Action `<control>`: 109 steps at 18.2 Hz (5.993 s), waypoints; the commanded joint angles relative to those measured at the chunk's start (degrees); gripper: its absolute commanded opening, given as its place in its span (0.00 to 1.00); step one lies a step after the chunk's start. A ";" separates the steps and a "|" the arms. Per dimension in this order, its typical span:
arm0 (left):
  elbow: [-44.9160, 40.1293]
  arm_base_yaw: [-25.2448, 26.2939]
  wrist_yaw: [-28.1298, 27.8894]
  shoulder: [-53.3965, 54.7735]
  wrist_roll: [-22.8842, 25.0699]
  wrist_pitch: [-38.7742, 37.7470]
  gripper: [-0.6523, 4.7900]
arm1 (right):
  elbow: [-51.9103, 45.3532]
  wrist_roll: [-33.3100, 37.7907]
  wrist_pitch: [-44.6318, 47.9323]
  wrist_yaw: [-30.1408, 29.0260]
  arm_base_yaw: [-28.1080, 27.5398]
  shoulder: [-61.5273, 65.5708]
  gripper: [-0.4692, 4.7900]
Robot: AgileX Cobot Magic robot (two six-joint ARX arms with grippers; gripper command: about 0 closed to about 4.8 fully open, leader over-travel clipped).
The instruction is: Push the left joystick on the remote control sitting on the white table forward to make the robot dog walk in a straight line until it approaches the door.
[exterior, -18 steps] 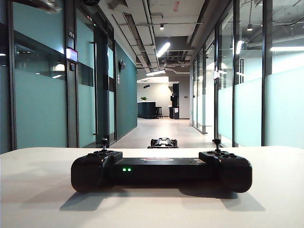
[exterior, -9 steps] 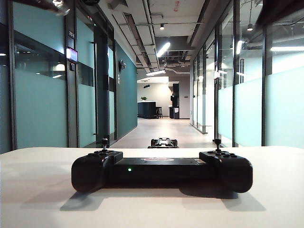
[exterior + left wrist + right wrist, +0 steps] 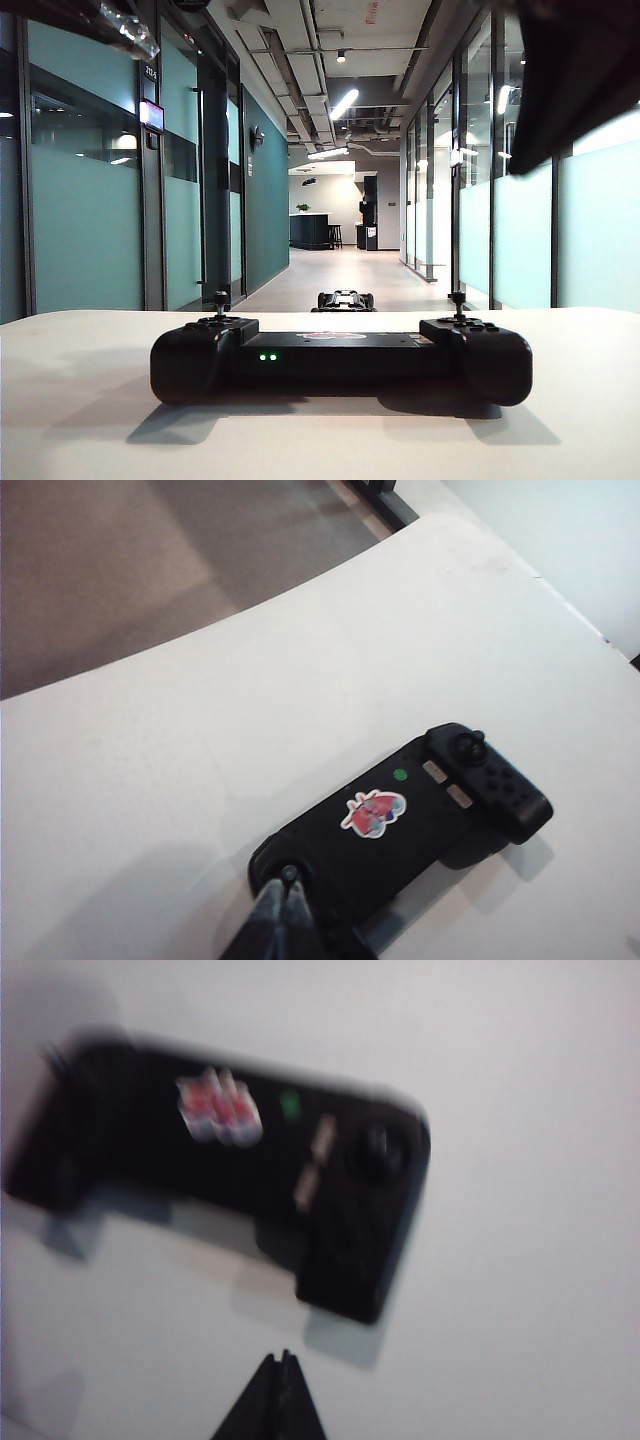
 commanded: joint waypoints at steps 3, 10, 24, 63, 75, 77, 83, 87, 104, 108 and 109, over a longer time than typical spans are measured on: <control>0.31 0.00 0.57 0.68 0.37 1.62 0.11 | 4.15 0.24 -2.16 -2.99 -0.04 7.34 0.58; 0.31 0.00 1.73 0.87 0.26 3.83 0.11 | 5.07 0.20 -4.70 -4.68 -0.79 16.79 0.81; 0.31 -0.02 4.02 1.44 -0.11 3.58 0.11 | 5.03 -3.54 2.19 -4.46 -4.33 26.49 0.78; -0.26 0.04 15.19 23.43 17.53 10.62 0.11 | 5.01 9.33 1.55 -0.33 -4.37 31.78 0.41; -9.22 0.04 21.27 26.75 17.79 22.29 0.11 | 5.01 9.16 1.64 -0.35 -4.63 31.78 0.41; -9.25 0.48 20.44 26.82 17.77 25.20 0.11 | 5.01 9.16 1.25 -0.35 -4.63 31.78 0.40; -9.46 1.57 23.47 30.51 17.86 27.41 0.11 | 5.01 9.09 1.40 -0.33 -4.63 31.78 0.41; -9.49 1.60 23.50 32.54 17.86 28.11 0.11 | 5.01 8.96 1.36 -0.35 -4.63 31.80 0.40; -9.51 2.16 21.90 36.41 17.53 33.53 0.11 | 5.01 8.92 1.44 -1.03 -4.59 31.80 0.40; -9.51 2.16 21.77 36.41 17.53 34.16 0.11 | 5.01 8.72 1.31 -1.22 -4.57 31.80 0.40; -9.51 2.16 21.79 36.41 17.53 34.18 0.11 | 5.01 8.66 1.31 -1.20 -4.57 31.80 0.40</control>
